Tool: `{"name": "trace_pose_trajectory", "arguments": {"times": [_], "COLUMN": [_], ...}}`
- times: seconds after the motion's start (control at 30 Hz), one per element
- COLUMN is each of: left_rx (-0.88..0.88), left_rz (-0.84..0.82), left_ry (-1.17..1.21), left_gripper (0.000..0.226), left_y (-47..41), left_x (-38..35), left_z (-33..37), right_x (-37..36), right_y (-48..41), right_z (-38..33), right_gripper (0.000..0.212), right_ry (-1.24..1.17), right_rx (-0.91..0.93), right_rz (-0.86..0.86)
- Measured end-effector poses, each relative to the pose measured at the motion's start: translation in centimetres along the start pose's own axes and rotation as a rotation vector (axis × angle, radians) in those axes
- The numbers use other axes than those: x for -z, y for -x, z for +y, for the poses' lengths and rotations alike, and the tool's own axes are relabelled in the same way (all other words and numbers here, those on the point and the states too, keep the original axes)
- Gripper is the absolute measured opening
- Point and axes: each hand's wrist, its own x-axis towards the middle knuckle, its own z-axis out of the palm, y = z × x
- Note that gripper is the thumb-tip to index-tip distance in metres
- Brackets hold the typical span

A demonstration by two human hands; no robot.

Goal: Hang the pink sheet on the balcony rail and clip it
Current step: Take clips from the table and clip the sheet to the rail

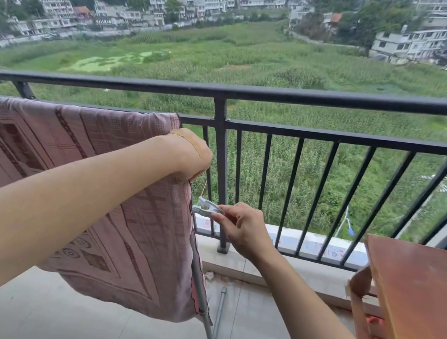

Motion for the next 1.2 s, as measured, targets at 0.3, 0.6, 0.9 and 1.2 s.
{"name": "trace_pose_trajectory", "arguments": {"times": [0.3, 0.6, 0.9, 1.2], "left_rx": [0.012, -0.050, -0.052, -0.083], "left_rz": [0.030, 0.053, 0.108, 0.159], "left_ry": [-0.019, 0.041, 0.123, 0.128], "left_gripper": [0.014, 0.009, 0.013, 0.021], "left_y": [0.0, 0.0, -0.3, -0.4], "left_x": [0.0, 0.3, 0.0, -0.4], "left_z": [0.1, -0.2, -0.3, -0.3], "right_x": [-0.7, -0.9, -0.7, 0.5], "right_y": [-2.3, -4.2, -4.5, -3.7], "right_z": [-2.1, -2.1, -2.2, -1.8], "right_gripper": [0.019, 0.025, 0.016, 0.017], "right_ry": [0.015, 0.022, 0.005, -0.015], "right_rx": [0.102, 0.113, 0.089, 0.035], "right_rz": [-0.030, -0.101, -0.131, -0.134]}}
